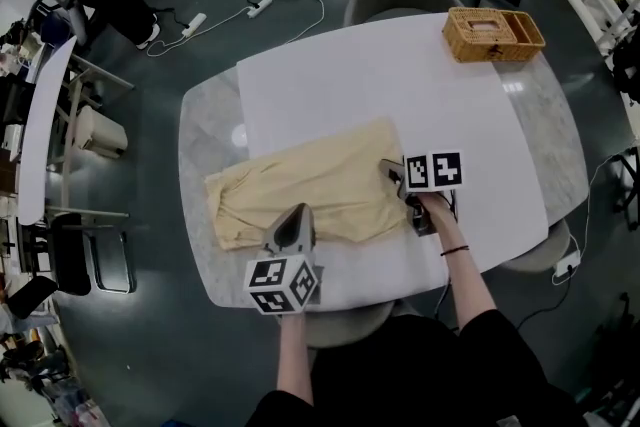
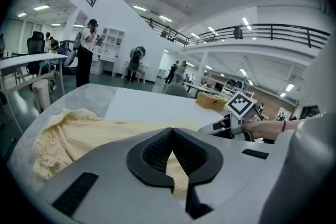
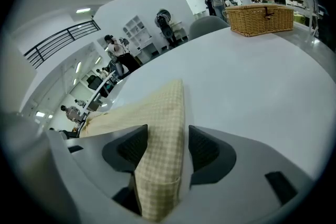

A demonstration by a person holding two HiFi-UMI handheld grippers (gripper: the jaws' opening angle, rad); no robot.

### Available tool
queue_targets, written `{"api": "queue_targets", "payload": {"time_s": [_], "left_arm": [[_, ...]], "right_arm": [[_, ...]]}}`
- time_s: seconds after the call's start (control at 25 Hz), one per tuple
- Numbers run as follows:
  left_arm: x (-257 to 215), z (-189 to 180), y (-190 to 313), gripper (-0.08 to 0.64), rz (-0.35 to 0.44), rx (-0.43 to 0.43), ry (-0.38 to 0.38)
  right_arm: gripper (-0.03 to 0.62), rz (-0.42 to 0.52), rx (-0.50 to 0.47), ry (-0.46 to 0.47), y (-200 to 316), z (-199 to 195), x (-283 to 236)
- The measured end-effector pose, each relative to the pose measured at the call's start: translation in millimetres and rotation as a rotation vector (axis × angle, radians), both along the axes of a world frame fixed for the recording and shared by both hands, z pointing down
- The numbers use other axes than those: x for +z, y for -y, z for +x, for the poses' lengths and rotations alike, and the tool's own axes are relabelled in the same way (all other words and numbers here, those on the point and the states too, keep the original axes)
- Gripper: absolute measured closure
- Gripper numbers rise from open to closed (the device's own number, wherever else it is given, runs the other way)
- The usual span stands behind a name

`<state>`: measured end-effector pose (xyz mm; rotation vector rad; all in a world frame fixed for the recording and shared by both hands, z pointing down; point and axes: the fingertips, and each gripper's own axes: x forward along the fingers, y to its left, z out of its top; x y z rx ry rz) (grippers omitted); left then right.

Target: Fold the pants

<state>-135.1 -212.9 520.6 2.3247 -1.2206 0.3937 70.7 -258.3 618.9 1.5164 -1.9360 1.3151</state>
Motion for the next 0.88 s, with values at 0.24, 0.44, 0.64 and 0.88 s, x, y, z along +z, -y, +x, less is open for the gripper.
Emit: {"api": "queue_targets", "payload": {"time_s": [0.24,0.44,0.64,0.88], "left_arm": [[2,0,0,0.546,-0.005,-0.011,0.000],[0,-3,-1,0.546,0.001,-0.022,0.004],[-4,-11,-4,0.546,0.008,-0.046,0.011],[-15,-30,-10,0.546,0.025,-0.088,0.015]], "right_arm": [[0.398,-0.033,-0.027,-0.027,0,-4,6],[0.513,-0.027,-0.040,-0.020,1,-7,2],[0.560,-0.022,-0.036,0.003,1,-9,-5],[0.563,0.015,-0.047,0.068,1,-15,-30]]}}
